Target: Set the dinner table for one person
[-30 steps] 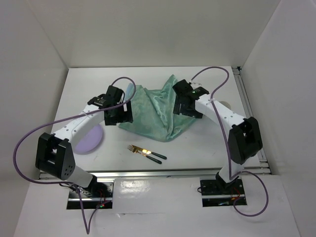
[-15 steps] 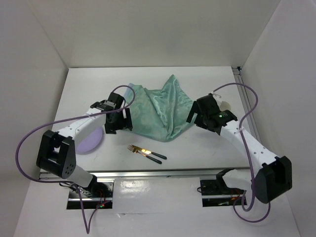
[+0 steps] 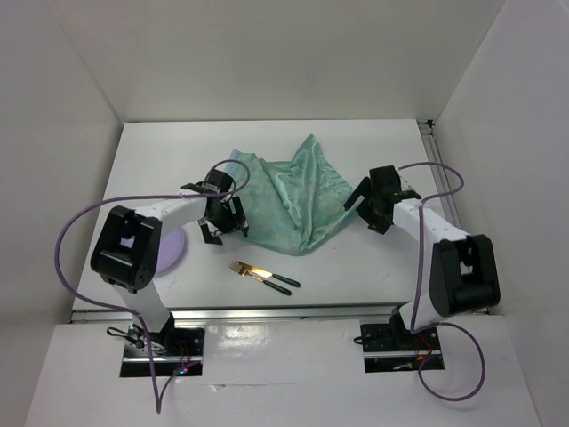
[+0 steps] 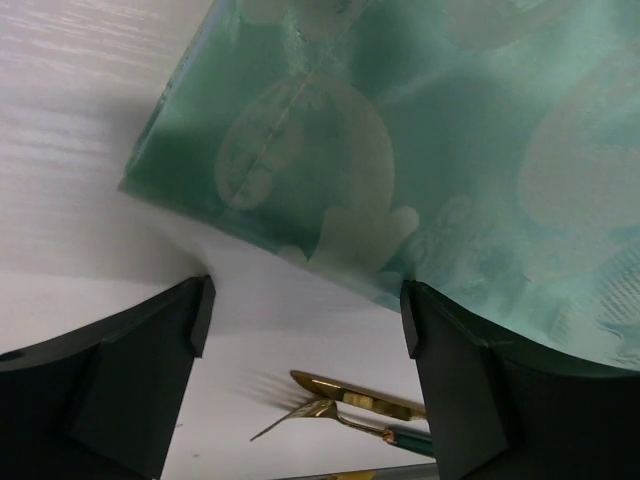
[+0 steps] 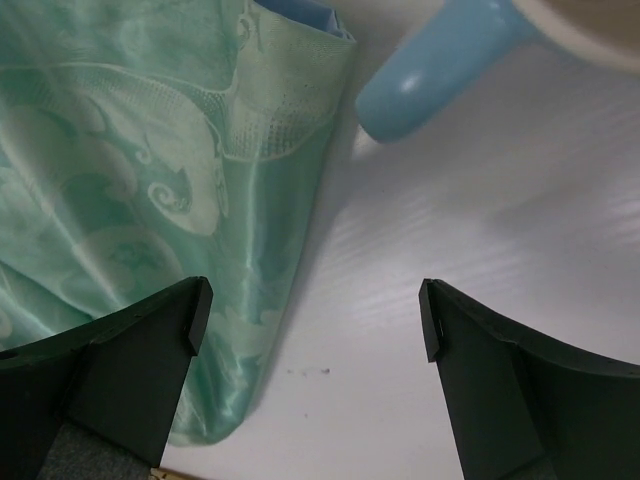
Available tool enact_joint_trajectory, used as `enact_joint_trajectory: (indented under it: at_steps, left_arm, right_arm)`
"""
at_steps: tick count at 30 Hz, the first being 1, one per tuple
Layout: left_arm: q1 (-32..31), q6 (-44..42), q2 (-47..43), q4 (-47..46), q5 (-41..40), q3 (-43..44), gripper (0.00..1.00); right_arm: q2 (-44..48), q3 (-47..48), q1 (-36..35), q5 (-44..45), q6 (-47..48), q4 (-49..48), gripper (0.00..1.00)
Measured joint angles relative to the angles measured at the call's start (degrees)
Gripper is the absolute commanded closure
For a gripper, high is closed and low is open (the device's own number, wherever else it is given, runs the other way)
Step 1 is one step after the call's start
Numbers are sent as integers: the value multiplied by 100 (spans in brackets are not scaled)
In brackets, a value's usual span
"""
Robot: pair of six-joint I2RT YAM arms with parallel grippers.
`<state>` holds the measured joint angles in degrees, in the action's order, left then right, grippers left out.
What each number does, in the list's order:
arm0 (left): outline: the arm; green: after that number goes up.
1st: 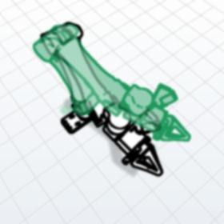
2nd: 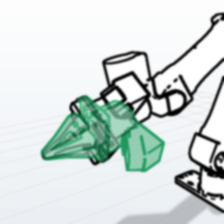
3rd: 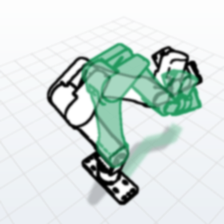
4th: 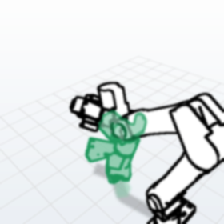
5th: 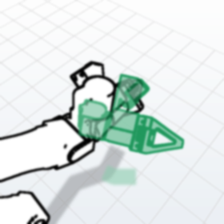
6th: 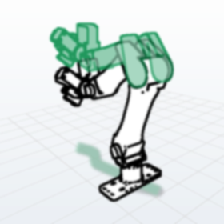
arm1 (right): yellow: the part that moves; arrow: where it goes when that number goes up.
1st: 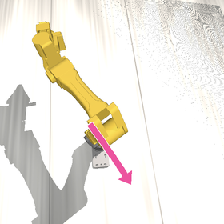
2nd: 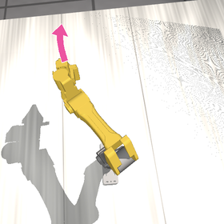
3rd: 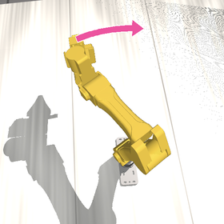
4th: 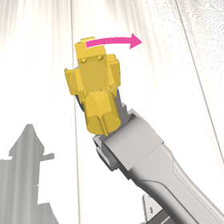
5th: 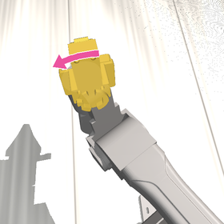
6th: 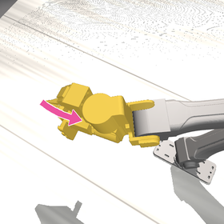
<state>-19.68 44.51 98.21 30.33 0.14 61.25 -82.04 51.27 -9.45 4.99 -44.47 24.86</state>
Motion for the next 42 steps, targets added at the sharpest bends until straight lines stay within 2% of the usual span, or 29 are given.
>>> enact_joint_trajectory:
  at_steps: [2, 3, 4, 6, 7, 9, 10, 11, 12, 13, 19, 23, 27, 37, 42]
  left_arm:
    - [33, 87, 173, -13, 22, 81, 12]
    - [55, 101, 199, -57, 31, 111, 18]
    - [87, 114, 227, -105, 31, 142, 32]
    - [142, 181, 313, -136, 35, 195, 53]
    - [175, 210, 380, -146, 39, 245, 77]
    - [243, 234, 498, -136, 63, 345, 97]
    - [289, 229, 549, -81, 74, 413, 100]
    - [323, 208, 584, -9, 83, 501, 100]
    - [354, 205, 597, 46, 81, 581, 100]
    - [404, 199, 597, 184, 76, 710, 100]
    - [918, -11, 562, 885, 0, 2048, 100]
    - [1340, -264, 426, 1274, -76, 3421, 100]
    - [1716, -435, -9, 1596, 72, 4400, 100]
    - [2461, -769, -1523, 2374, 857, 5090, 100]
    - [2533, -981, -2149, 2632, 944, 5405, 100]
  right_arm:
    - [-339, 4, 11, -94, -31, -221, 8]
    - [-514, 4, 11, -127, -66, -310, 10]
    - [-682, 4, 11, -149, -90, -417, 18]
    - [-940, 4, 11, -190, -111, -603, 25]
    - [-1051, 4, 11, -212, -125, -706, 32]
    - [-1259, 37, 11, -273, -111, -911, 55]
    - [-1314, 68, 11, -280, -111, -999, 65]
    - [-1443, 157, 9, -284, -120, -1075, 86]
    - [-1504, 208, 7, -293, -52, -1084, 97]
    - [-1587, 315, -17, -251, -55, -1021, 100]
    - [-1563, 1392, -83, -162, 173, -748, 100]
    - [-1156, 2063, -92, -103, 372, -680, 100]
    - [-562, 2481, -131, -203, 535, -664, 100]
    - [726, 3501, -691, -295, 859, -70, 100]
    - [1530, 3834, -833, -450, 901, 269, 100]
